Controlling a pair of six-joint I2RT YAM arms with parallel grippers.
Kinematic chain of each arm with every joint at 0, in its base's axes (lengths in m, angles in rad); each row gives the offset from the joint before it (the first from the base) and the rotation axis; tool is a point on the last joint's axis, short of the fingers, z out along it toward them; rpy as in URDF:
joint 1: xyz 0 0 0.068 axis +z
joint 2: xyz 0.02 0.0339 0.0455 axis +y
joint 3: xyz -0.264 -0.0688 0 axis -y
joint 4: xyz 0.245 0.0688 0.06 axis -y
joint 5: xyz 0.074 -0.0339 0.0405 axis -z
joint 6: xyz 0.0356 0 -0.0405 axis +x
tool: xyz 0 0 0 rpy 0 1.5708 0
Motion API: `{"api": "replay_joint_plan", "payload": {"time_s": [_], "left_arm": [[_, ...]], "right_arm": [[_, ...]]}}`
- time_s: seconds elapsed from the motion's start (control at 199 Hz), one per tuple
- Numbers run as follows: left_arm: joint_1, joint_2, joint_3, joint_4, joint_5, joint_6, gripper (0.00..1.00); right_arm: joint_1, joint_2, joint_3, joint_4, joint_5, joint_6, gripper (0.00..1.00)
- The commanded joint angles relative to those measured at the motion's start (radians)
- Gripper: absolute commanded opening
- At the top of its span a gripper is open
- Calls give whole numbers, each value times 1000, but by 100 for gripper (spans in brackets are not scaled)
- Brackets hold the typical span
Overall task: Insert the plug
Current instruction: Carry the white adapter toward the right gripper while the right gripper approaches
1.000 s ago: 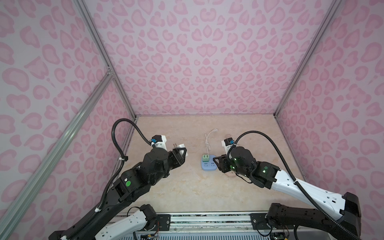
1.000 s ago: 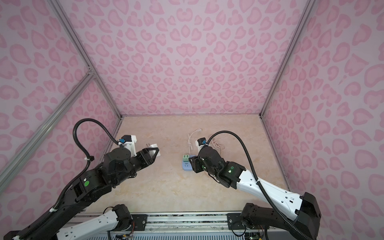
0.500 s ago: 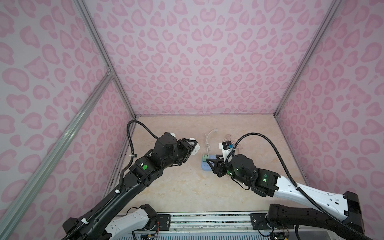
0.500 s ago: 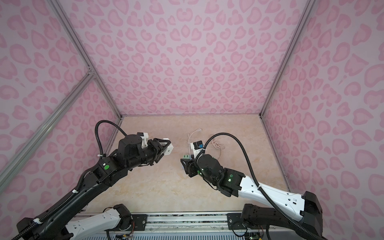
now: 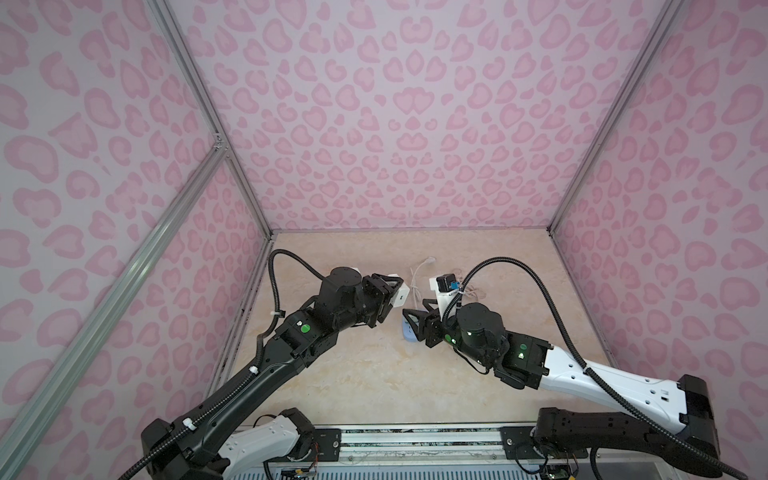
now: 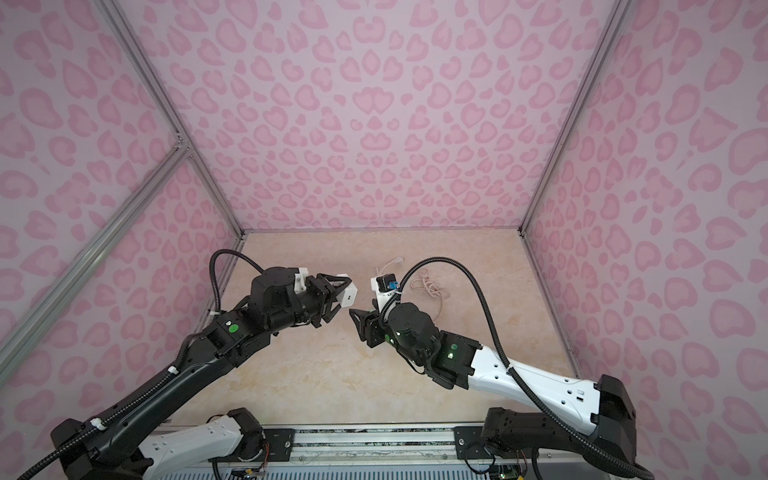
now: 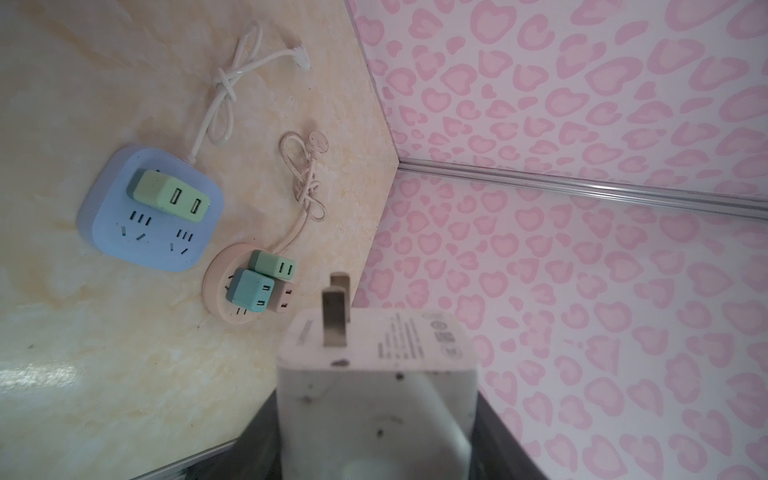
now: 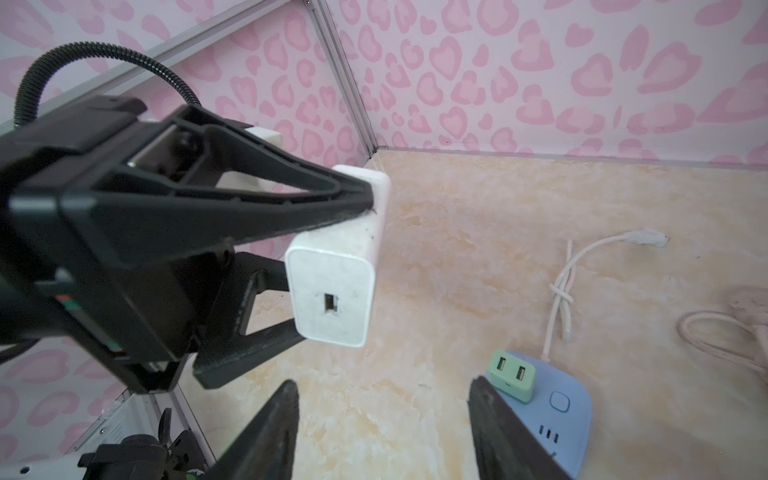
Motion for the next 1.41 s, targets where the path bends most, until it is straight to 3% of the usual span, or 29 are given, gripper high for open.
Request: {"api": "replay_joint_plan", "payload": {"time_s": [0.0,0.522,1.406], "left_arm": [[0,10,-4,83,21,-2,2],[3,7,-8,99,20,-10,2],[-6,-12,-28,110,57,15,2]], "right_arm": [[2,4,6,17,14,-12,62],[2,14,17,23,55,-27,55],[-43,132,129,61,-36,-27,52]]}}
